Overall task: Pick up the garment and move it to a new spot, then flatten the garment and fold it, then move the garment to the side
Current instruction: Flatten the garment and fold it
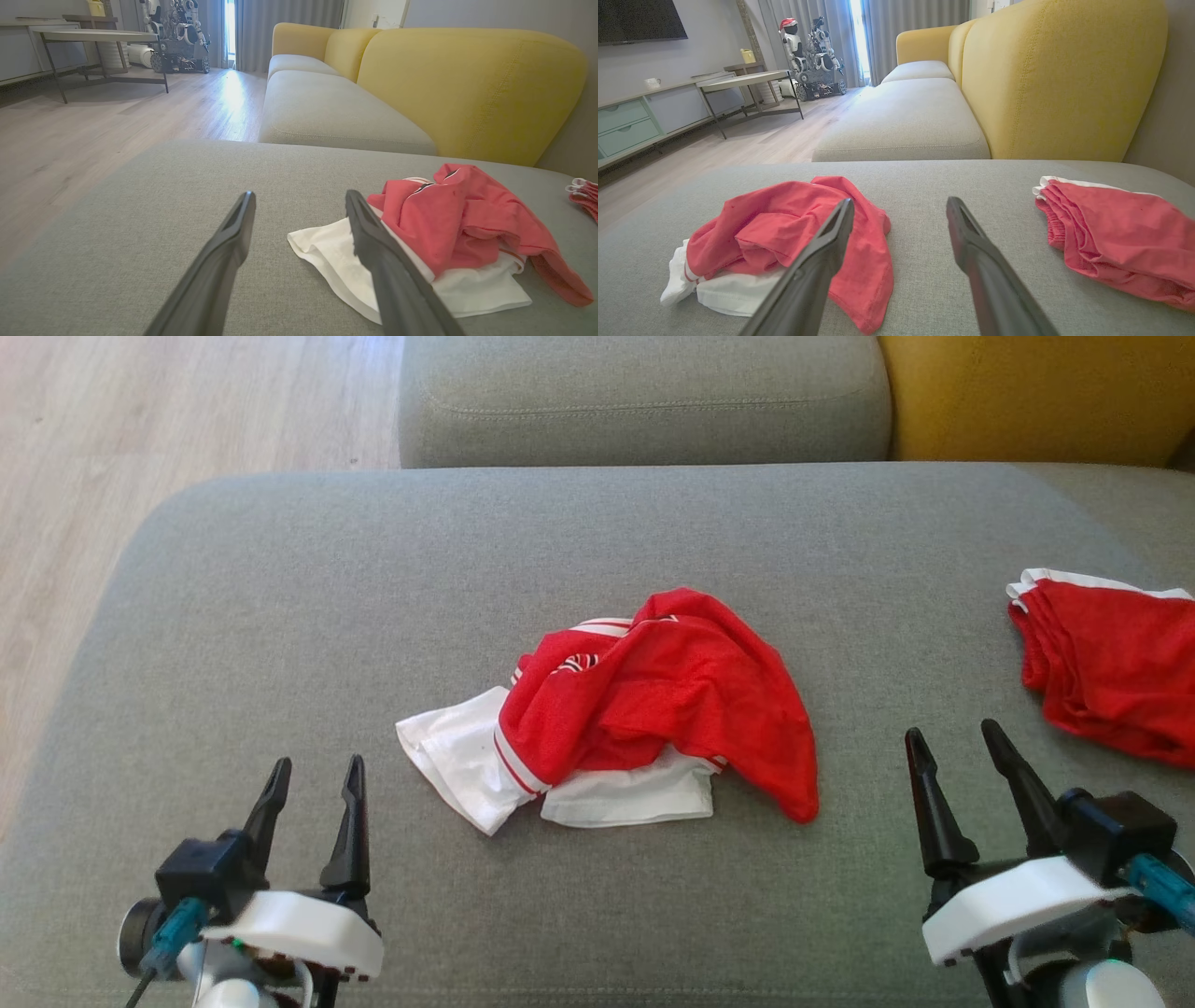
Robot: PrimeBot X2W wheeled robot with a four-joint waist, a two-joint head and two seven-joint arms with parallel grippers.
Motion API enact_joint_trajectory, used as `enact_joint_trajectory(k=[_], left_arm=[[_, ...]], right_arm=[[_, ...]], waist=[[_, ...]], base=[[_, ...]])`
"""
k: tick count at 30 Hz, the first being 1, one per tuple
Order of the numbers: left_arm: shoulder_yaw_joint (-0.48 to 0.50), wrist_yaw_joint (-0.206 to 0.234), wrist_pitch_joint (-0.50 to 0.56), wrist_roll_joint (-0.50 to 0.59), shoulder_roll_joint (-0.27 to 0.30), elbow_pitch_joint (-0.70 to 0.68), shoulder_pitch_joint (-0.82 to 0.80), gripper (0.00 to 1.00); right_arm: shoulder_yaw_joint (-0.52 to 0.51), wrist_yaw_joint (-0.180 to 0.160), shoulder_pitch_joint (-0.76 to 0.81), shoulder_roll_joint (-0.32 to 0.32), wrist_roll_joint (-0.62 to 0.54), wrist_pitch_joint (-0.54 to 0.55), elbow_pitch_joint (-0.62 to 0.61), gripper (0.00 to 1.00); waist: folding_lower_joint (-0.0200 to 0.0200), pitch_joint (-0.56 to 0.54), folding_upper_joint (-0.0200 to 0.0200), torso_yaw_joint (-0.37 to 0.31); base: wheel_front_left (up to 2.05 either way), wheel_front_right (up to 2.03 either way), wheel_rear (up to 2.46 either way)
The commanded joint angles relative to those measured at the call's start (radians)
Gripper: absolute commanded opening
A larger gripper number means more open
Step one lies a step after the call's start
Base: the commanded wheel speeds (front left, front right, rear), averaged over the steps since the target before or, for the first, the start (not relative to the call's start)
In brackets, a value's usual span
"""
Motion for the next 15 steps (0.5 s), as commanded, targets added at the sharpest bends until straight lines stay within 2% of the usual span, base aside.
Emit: enact_joint_trajectory(k=[1,10,15], left_arm=[[0.029,0.004,-0.001,0.009,0.023,-0.039,-0.043,1.00],[0.016,0.004,-0.001,0.013,0.026,-0.048,-0.067,1.00],[-0.004,-0.005,-0.004,0.027,0.022,-0.067,-0.124,1.00]], right_arm=[[0.025,-0.001,-0.026,-0.005,0.007,-0.005,-0.035,1.00],[0.036,-0.001,-0.031,-0.005,0.007,-0.006,-0.020,1.00],[0.088,-0.001,-0.048,-0.005,-0.002,0.007,0.042,1.00]], waist=[[0.0000,0.002,0.0000,0.000],[0.0000,0.024,0.0000,0.013],[0.0000,0.095,0.0000,0.048]], base=[[0.00,0.00,0.00],[0.00,0.00,0.00],[0.00,0.00,0.00]])
